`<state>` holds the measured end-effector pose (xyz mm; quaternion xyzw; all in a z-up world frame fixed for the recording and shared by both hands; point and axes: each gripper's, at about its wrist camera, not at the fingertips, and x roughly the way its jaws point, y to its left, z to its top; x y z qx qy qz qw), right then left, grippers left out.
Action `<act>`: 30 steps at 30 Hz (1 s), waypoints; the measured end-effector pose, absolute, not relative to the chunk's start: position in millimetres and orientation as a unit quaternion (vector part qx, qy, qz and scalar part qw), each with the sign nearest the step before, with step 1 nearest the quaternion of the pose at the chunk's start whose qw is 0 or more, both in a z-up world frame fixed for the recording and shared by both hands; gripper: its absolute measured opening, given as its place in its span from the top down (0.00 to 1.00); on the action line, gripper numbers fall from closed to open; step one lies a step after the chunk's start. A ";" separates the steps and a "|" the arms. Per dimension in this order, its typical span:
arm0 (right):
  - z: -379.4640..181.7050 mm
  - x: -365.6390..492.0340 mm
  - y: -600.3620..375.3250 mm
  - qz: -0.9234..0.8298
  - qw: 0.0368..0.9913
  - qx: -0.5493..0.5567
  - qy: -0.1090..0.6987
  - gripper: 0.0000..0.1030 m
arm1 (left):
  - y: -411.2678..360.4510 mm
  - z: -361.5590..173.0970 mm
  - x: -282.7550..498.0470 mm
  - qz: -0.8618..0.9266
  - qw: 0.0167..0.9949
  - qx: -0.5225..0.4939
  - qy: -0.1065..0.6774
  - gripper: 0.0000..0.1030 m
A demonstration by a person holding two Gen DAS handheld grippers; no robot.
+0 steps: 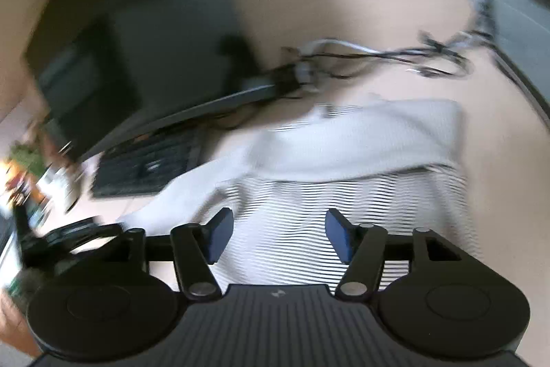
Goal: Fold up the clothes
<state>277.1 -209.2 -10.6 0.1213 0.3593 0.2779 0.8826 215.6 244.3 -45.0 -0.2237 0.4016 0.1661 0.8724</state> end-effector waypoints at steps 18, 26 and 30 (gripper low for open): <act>-4.2 270.9 -165.0 0.368 0.886 0.002 0.282 0.33 | 210.8 -15.2 225.7 0.082 0.913 -0.179 0.357 0.85; -24.3 268.6 -55.4 0.429 0.867 -0.190 0.166 0.33 | 196.2 54.3 222.8 -0.002 0.934 -0.213 0.287 0.85; -26.5 267.4 2.2 0.423 0.871 -0.237 0.083 0.38 | 180.1 74.1 225.1 -0.049 0.939 -0.203 0.274 0.86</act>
